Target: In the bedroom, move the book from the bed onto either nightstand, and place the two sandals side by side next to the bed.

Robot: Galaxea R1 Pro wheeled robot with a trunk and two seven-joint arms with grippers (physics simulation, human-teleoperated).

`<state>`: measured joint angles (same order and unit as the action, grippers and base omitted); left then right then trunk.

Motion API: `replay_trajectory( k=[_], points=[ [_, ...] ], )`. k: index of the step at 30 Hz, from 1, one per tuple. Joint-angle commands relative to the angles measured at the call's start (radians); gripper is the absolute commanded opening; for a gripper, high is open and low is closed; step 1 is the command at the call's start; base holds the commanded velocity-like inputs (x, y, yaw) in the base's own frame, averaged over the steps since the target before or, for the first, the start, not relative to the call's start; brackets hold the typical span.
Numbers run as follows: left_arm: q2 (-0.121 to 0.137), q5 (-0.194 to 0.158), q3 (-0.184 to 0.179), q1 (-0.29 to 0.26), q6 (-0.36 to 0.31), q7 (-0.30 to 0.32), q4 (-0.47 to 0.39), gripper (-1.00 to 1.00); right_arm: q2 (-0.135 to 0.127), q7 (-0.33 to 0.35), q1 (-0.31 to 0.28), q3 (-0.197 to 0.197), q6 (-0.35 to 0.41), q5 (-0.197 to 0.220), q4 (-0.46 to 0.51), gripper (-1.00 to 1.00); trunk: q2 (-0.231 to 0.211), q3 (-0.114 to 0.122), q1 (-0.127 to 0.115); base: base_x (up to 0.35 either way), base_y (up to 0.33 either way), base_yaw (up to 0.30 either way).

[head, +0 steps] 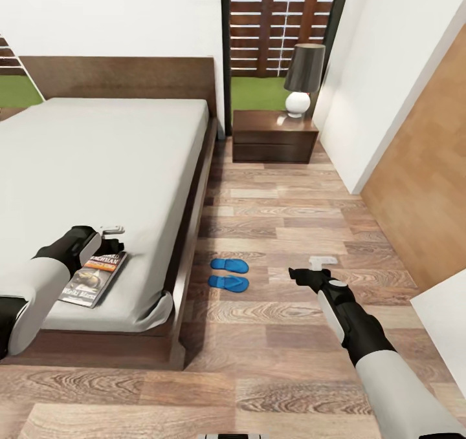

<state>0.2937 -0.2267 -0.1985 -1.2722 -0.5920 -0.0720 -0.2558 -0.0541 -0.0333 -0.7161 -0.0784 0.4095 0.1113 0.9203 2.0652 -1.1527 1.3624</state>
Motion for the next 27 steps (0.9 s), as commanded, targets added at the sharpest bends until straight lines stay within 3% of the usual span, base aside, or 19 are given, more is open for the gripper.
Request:
replay_trajectory(
  k=[1,9,18,27],
  points=[
    [0.001,-0.002,-0.012,0.000,-0.009,-0.006,0.046,1.00,-0.001,-0.004,0.000,-0.003,0.005,0.010,0.002,1.00,0.000,-0.001,0.000,-0.148,0.099,0.000],
    [0.001,0.000,-0.012,0.000,-0.009,-0.006,0.046,1.00,-0.001,-0.004,0.000,-0.003,0.005,0.010,0.002,1.00,0.000,-0.001,0.000,-0.050,0.029,0.000],
    [0.001,0.000,-0.012,0.000,-0.009,-0.006,0.046,1.00,-0.001,-0.004,0.000,-0.003,0.005,0.010,0.002,1.00,0.000,-0.001,0.000,-0.235,0.001,0.000],
    [0.000,-0.001,-0.012,0.000,-0.009,-0.006,0.044,1.00,-0.001,-0.004,0.000,-0.003,0.004,0.010,0.002,1.00,-0.014,0.005,-0.008,-0.025,0.000,0.000]
  ],
)
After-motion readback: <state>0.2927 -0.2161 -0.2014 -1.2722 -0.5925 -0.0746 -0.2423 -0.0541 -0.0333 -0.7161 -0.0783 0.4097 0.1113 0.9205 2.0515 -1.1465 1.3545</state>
